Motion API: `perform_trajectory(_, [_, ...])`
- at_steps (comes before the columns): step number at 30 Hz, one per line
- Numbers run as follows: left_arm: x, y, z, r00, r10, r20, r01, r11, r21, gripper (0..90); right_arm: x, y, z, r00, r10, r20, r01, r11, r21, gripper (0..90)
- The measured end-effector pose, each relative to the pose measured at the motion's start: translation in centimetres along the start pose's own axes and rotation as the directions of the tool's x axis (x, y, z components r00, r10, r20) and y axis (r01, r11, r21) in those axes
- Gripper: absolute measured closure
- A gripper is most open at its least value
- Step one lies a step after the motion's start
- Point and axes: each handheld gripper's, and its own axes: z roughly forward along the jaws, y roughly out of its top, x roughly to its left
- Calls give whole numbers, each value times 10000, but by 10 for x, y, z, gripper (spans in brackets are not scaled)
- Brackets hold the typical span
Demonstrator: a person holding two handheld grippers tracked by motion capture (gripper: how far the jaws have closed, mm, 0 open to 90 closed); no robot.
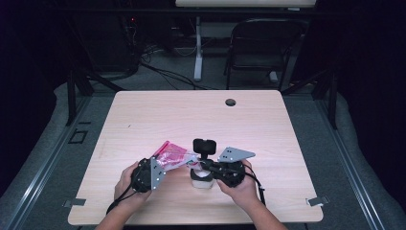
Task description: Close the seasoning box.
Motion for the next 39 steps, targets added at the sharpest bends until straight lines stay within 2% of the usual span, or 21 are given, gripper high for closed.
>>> perform_trajectory(16, [-1, -6, 7, 9971, -517, 554, 511, 9986, 124, 685, 1, 1, 2, 9999, -80, -107, 80, 10000, 30, 900])
perform_trajectory(18, [-1, -9, 10, 9936, -693, 886, 680, 9975, 175, 683, 1, 2, 3, 9998, -124, -131, 125, 9999, 67, 900])
perform_trajectory(22, [-2, -12, 14, 9871, -1026, 1230, 1003, 9947, 244, 683, 2, 2, 4, 9998, -120, -147, 120, 9999, 54, 900])
perform_trajectory(28, [-3, -14, 18, 9796, -1316, 1517, 1282, 9912, 323, 681, 2, 2, 5, 9997, -144, -174, 146, 9999, 61, 900])
perform_trajectory(33, [-5, -15, 22, 9746, -1372, 1767, 1299, 9901, 527, 670, 3, 2, 5, 9997, -170, -192, 171, 9998, 43, 900])
perform_trajectory(39, [-6, -17, 26, 9645, -1687, 2030, 1571, 9850, 721, 662, 4, 2, 5, 9995, -194, -243, 195, 9998, 64, 900])
